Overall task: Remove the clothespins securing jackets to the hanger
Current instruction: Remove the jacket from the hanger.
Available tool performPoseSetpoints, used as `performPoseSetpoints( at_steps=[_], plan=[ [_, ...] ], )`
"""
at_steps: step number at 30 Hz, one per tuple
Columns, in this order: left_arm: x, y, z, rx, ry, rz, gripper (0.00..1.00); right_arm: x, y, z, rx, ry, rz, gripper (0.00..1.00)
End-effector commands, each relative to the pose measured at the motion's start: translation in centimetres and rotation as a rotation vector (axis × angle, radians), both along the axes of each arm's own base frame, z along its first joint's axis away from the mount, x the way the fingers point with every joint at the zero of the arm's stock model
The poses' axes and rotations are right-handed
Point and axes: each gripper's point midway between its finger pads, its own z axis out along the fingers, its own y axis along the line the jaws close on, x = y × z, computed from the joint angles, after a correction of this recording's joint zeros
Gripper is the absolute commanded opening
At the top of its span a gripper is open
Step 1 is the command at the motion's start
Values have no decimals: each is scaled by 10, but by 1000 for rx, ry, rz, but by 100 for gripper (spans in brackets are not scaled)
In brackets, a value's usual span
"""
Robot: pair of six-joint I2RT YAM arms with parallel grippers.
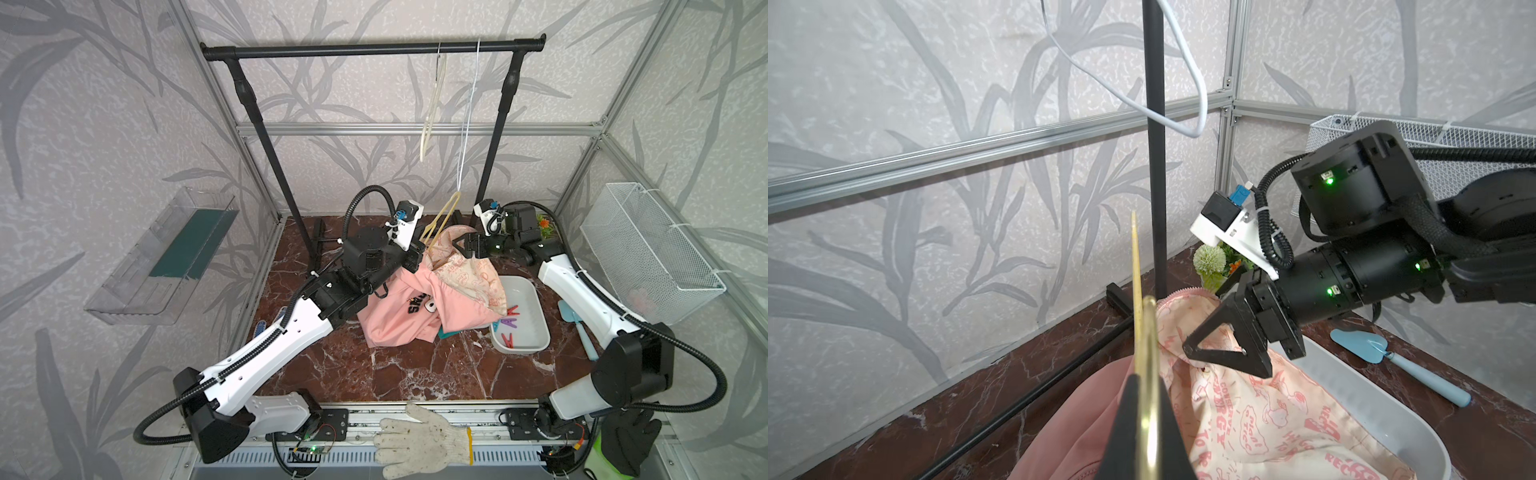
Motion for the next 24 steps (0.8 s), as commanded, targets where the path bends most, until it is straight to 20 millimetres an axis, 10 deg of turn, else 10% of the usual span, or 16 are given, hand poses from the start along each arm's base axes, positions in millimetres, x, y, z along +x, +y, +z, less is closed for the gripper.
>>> performPoseSetpoints(
  at_steps=[1,24],
  plan=[
    [4,2,22,-82,-48,16,0,-7,2,27,40,-75,5,85],
    [10,-5,28,-201,-27,-10,0,-4,20,79,256,-117,23,84]
  ],
)
